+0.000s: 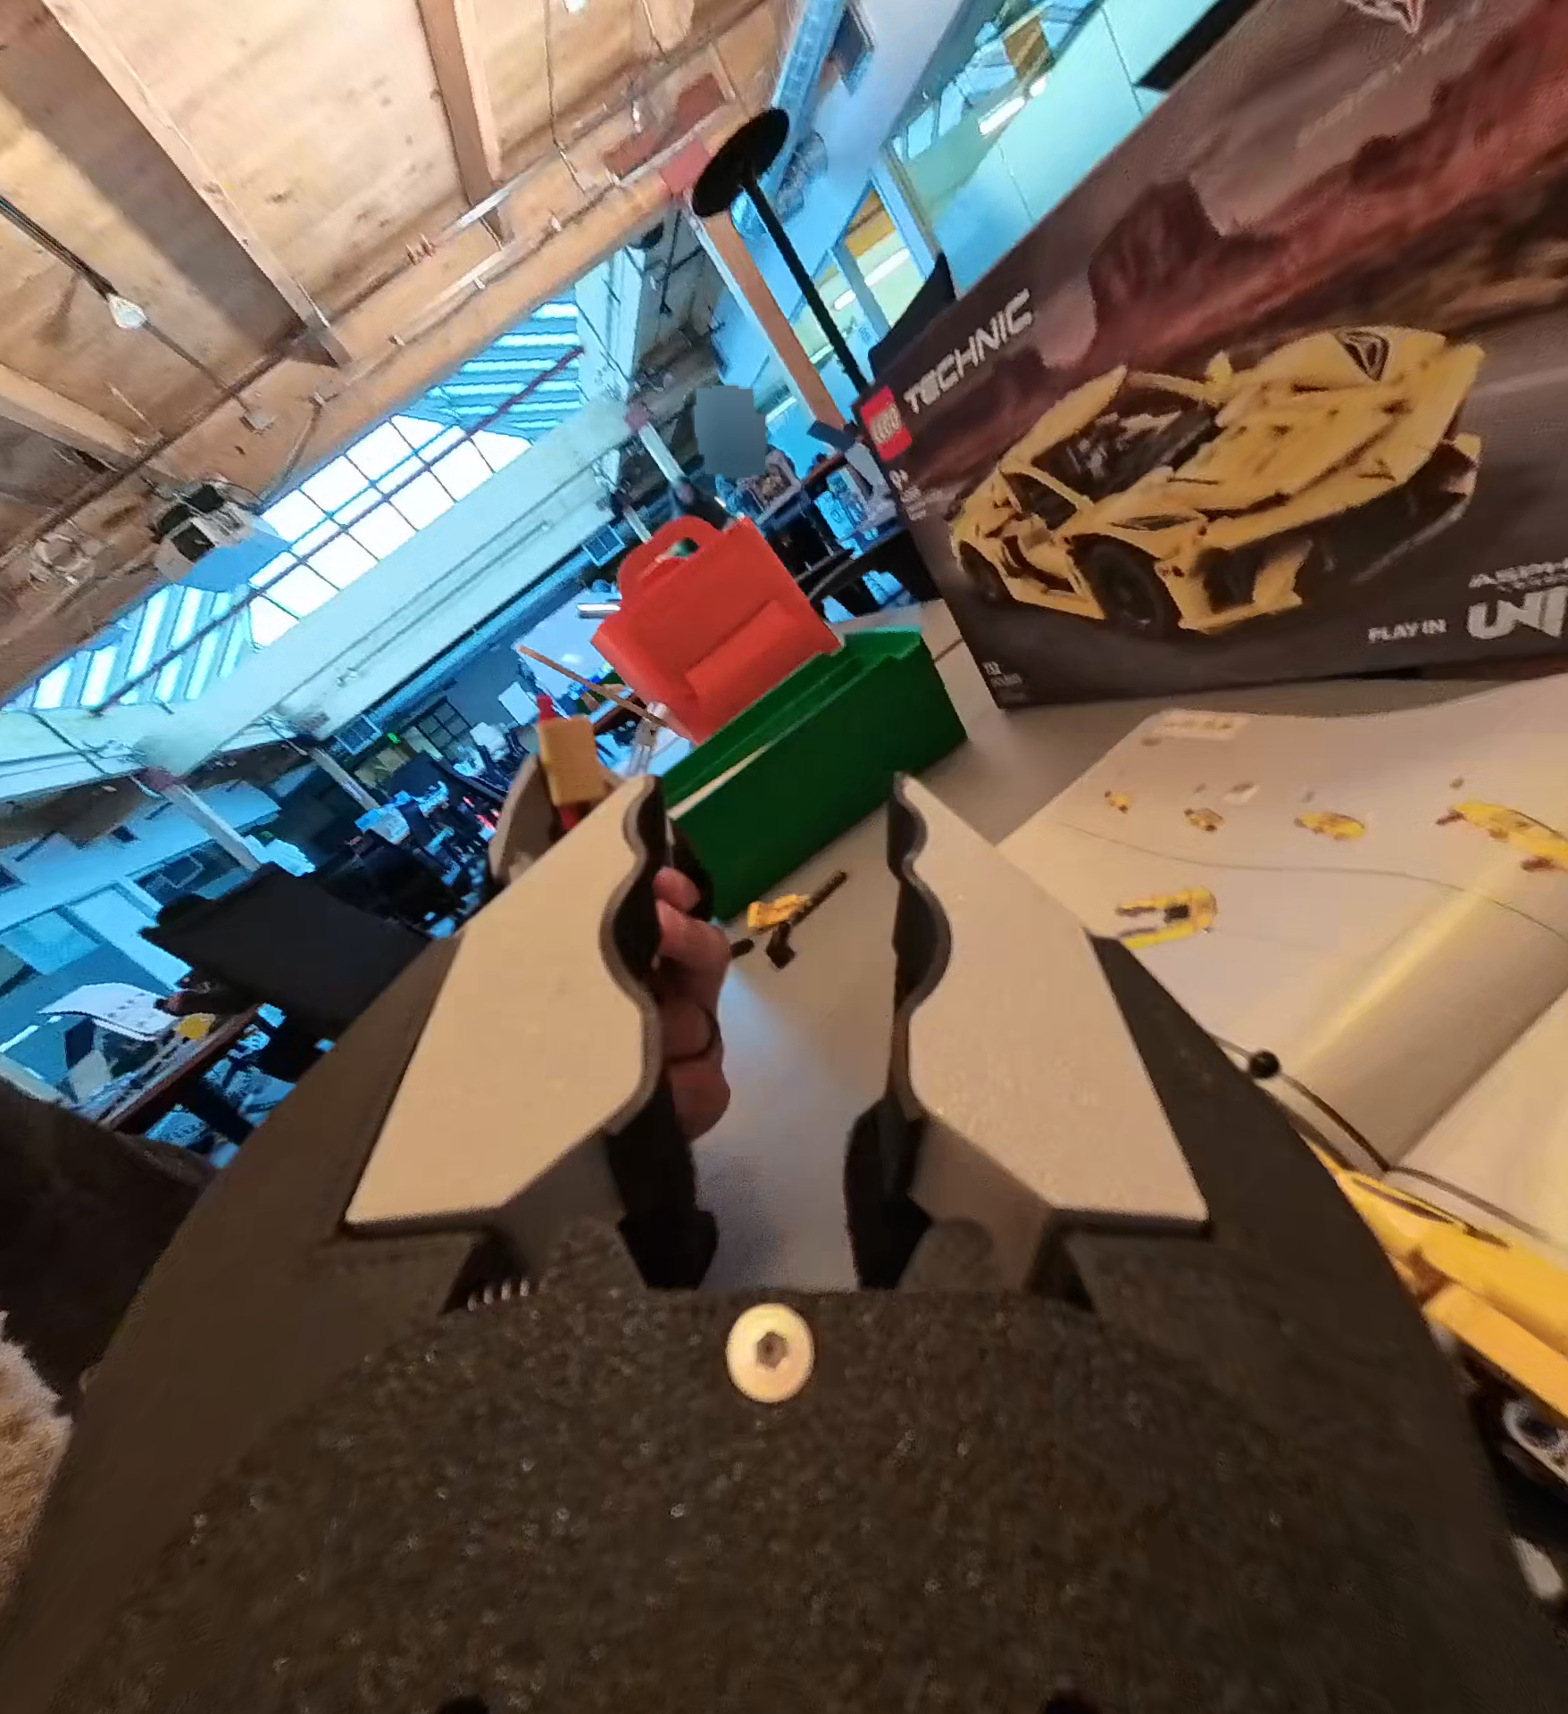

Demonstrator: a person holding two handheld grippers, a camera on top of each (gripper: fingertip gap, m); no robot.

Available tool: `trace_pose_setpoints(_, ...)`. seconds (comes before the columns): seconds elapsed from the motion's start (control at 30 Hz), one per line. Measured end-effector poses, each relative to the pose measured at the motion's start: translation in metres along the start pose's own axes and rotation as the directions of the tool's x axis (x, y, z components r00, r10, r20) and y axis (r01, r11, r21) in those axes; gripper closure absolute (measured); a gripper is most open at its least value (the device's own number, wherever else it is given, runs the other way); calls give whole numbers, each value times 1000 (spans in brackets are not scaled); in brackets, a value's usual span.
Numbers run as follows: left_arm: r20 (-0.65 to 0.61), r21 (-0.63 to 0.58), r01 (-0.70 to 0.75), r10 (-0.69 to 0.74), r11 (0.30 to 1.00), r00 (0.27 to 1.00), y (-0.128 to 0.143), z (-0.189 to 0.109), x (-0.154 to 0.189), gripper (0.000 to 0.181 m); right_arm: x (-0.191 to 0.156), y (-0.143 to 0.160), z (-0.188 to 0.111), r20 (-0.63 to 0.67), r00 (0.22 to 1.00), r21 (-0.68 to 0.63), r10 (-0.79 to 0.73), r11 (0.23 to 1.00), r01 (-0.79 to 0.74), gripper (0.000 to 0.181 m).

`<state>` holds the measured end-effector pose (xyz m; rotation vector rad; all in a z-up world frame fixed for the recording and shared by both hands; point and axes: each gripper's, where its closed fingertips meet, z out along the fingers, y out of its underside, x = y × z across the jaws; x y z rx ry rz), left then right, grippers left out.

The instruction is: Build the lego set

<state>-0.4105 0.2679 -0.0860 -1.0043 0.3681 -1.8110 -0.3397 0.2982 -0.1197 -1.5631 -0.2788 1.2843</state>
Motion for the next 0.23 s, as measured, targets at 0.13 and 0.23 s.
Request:
trace_pose_setpoints(0.13,-19,14,93,-92,996,996,1,-1,-6,175,-2,9,4,17,999,-46,45,998,-44,133)
trace_pose_setpoints(0.23,-18,-2,135,-135,991,991,7,1,-9,174,3,14,4,-2,999,-54,35,998,-35,134)
